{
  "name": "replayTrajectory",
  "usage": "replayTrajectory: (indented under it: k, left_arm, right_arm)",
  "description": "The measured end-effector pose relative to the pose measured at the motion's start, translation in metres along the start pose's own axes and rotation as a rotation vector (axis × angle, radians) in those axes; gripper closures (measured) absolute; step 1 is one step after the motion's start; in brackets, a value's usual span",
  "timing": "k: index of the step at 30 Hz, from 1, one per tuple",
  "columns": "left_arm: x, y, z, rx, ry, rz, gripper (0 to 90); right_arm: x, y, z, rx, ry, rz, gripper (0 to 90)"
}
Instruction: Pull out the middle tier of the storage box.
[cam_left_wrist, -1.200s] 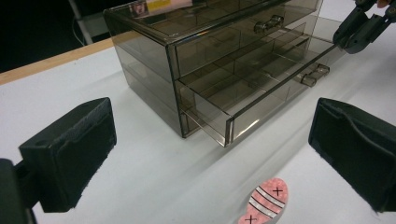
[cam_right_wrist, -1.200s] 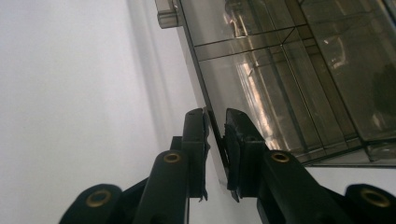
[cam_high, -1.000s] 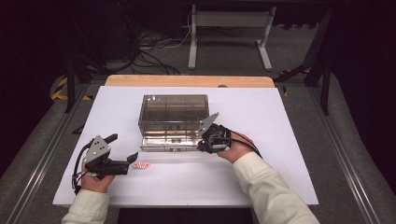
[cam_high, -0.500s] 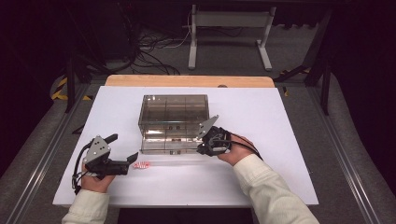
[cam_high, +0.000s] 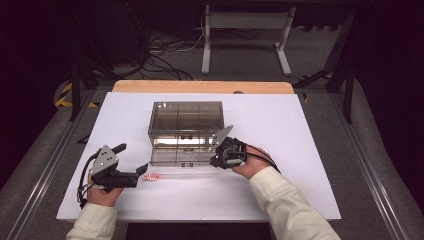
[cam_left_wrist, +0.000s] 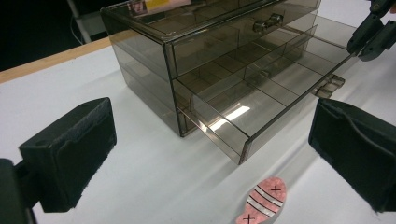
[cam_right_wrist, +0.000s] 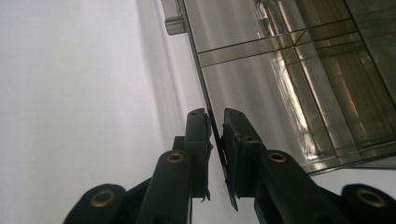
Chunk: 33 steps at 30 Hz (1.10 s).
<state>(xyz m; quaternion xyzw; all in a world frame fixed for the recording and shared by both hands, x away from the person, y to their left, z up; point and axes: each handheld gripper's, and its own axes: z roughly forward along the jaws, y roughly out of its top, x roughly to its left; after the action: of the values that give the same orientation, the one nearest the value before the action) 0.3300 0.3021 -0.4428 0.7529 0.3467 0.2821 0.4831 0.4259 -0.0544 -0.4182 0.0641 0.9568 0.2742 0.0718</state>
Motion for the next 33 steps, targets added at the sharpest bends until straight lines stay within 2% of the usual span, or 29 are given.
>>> replayTrajectory:
  k: [11,16,19,21,22,23,24,25,26,28,29,30,33]
  left_arm:
    - [0.000,0.000,0.000,0.001,-0.002,0.000,1.7]
    - [0.001,0.000,0.001,0.007,-0.004,-0.007,1.7]
    - [0.001,0.000,0.001,0.009,-0.008,-0.007,1.3]
    - [0.001,0.000,0.001,0.010,-0.009,-0.007,1.0]
    - [0.001,0.000,0.001,0.010,-0.009,-0.010,0.7]
    - [0.001,0.000,0.001,0.012,-0.017,-0.013,0.5]
    - [0.001,0.000,0.001,0.013,-0.023,-0.016,0.1]
    - [0.001,0.000,0.001,0.013,-0.023,-0.016,0.0]
    - [0.001,0.001,0.000,0.015,-0.028,-0.018,0.0]
    - [0.001,0.000,-0.001,0.017,-0.029,-0.013,0.0]
    - [0.002,0.000,-0.002,0.019,-0.029,-0.009,0.0]
    - [0.002,0.000,-0.004,0.017,-0.037,-0.018,0.0]
    - [0.003,0.000,-0.005,0.014,-0.047,-0.019,0.0]
  right_arm:
    - [0.000,0.000,0.000,-0.010,0.004,0.004,76.6]
    - [0.001,0.000,-0.007,-0.053,-0.005,0.019,67.7]
    - [0.002,0.000,-0.014,-0.098,-0.022,0.031,60.6]
    - [0.003,-0.001,-0.019,-0.129,-0.042,0.036,52.0]
    - [0.004,-0.002,-0.022,-0.144,-0.050,0.040,52.0]
    - [0.005,-0.003,-0.025,-0.162,-0.058,0.047,43.2]
    - [0.006,-0.004,-0.027,-0.185,-0.071,0.054,38.1]
    - [0.006,-0.004,-0.027,-0.185,-0.071,0.054,38.1]
    - [0.007,-0.007,-0.034,-0.226,-0.085,0.075,29.4]
    - [0.009,-0.011,-0.039,-0.262,-0.108,0.092,20.6]
    - [0.009,-0.011,-0.039,-0.262,-0.108,0.092,20.6]
    - [0.010,-0.015,-0.045,-0.296,-0.127,0.114,14.4]
    - [0.010,-0.019,-0.050,-0.321,-0.143,0.126,9.7]
